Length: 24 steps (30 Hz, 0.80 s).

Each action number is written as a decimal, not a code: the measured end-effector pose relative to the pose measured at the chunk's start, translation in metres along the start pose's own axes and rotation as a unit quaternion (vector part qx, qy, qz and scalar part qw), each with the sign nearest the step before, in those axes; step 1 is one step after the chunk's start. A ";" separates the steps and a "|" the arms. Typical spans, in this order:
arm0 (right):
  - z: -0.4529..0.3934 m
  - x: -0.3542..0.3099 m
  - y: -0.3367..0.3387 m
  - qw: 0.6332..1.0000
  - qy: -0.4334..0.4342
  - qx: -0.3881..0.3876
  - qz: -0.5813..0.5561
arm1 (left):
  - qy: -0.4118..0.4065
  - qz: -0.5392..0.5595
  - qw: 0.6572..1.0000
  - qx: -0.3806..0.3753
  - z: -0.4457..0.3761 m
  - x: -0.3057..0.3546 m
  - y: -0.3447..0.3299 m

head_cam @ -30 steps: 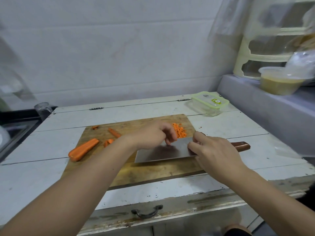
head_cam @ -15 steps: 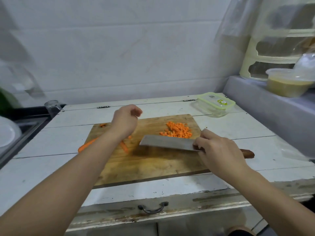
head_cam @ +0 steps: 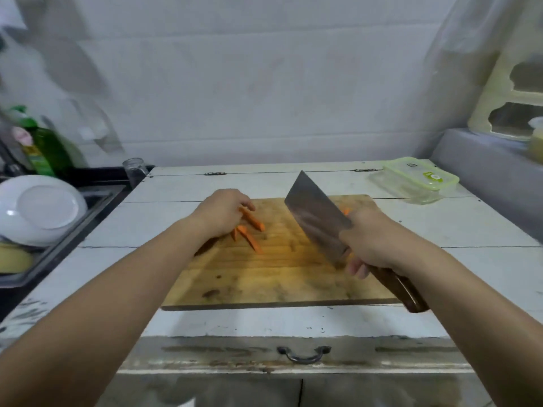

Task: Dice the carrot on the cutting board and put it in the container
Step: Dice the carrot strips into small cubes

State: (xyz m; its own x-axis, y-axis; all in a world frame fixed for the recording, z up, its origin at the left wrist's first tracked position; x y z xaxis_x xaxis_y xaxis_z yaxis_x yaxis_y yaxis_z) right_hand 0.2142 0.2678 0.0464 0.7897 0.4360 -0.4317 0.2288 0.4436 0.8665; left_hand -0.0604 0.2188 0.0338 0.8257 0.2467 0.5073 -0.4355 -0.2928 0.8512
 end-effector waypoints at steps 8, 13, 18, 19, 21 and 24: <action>-0.043 0.004 -0.025 0.996 -0.037 -0.063 -0.057 | -0.065 -0.094 0.971 -0.210 -0.051 -0.002 -0.032; -0.044 0.025 -0.007 0.995 -0.081 -0.056 -0.017 | 0.035 0.016 0.985 -0.166 -0.049 0.014 -0.011; -0.035 0.033 0.016 0.994 -0.097 -0.035 0.023 | 0.296 0.396 0.864 -0.095 0.048 0.038 -0.044; -0.039 0.043 0.010 0.996 -0.082 -0.023 0.027 | 0.333 0.394 0.852 -0.085 0.066 0.044 -0.056; -0.035 0.052 0.004 0.997 -0.076 -0.004 0.016 | 0.379 0.348 0.854 -0.076 0.085 0.052 -0.077; -0.008 0.024 0.015 0.997 -0.069 0.006 0.024 | 0.381 0.205 0.896 -0.100 0.092 0.051 -0.077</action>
State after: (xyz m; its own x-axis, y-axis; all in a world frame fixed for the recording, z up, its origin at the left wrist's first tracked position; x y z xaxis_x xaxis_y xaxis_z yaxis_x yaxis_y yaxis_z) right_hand 0.2323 0.2910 0.0473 0.8703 0.3443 -0.3521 0.1950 0.4157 0.8884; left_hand 0.0480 0.1692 -0.0179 0.1305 0.7378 0.6623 -0.7649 -0.3501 0.5407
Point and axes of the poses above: each hand's wrist, its own z-axis away from the middle knuckle, its own y-axis out of the back of the hand, x = y × z, the point moved 10 cm from there along -z, towards the middle knuckle, and after that the axes turned 11 degrees about z, right-handed, at the moved point
